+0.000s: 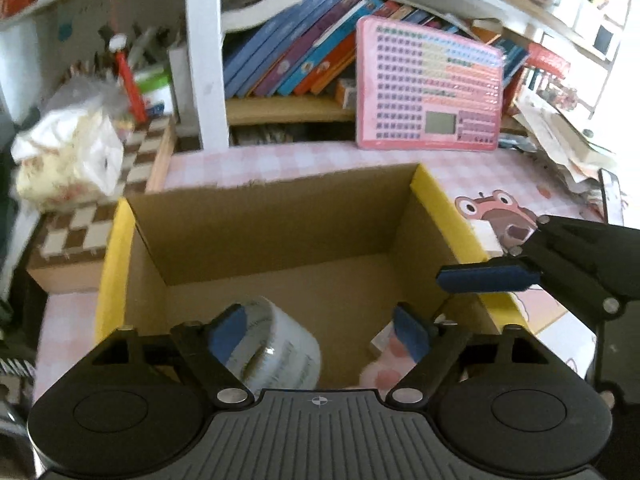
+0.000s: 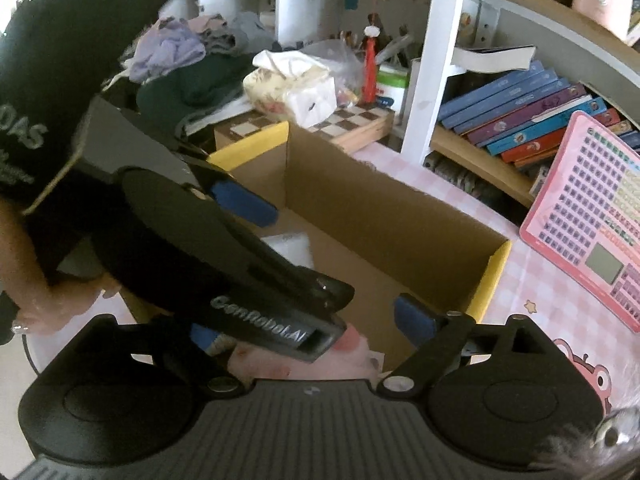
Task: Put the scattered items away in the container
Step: 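Open both tools to drop the tape roll and plush pig into the box, then move both tools back toward the toy car and white chargers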
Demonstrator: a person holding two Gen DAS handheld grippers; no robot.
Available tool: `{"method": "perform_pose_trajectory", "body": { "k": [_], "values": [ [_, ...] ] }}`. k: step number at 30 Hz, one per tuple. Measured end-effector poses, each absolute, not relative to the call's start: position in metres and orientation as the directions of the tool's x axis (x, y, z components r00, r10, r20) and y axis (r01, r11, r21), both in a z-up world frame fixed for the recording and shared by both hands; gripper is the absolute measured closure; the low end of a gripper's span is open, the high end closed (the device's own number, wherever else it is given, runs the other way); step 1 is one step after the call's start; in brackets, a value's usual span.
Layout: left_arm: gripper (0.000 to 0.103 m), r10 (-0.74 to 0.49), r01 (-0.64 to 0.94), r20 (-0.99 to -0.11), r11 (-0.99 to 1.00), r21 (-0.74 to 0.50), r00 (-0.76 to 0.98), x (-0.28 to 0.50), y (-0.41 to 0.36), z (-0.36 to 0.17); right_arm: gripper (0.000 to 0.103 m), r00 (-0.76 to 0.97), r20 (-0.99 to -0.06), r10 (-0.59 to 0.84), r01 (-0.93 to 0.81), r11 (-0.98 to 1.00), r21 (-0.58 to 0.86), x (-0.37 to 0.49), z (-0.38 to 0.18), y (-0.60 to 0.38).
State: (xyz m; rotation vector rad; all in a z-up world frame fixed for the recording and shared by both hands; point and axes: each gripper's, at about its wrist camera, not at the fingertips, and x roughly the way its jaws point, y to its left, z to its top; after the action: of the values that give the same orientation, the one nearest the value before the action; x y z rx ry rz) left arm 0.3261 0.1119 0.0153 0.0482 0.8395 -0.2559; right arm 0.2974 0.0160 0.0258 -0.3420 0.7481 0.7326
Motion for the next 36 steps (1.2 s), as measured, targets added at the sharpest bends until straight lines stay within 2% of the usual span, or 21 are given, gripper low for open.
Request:
{"method": "perform_pose_trajectory", "body": {
  "k": [4, 20, 36],
  "values": [
    [0.017, -0.201, 0.263, -0.712, 0.965, -0.024, 0.673, 0.310, 0.109, 0.031, 0.012, 0.531, -0.694, 0.486, -0.686, 0.728, -0.016, 0.286, 0.036, 0.011],
    [0.013, -0.207, 0.195, -0.547, 0.977, -0.081, 0.811, 0.215, 0.131, 0.085, 0.012, 0.680, -0.572, 0.459, -0.555, 0.832, 0.008, 0.219, 0.074, -0.027],
    [0.011, -0.165, 0.136, -0.495, 0.986, -0.095, 0.853, 0.118, 0.144, 0.079, 0.012, 0.872, -0.421, 0.248, -0.282, 0.959, -0.018, 0.130, 0.080, -0.074]
  ]
}}
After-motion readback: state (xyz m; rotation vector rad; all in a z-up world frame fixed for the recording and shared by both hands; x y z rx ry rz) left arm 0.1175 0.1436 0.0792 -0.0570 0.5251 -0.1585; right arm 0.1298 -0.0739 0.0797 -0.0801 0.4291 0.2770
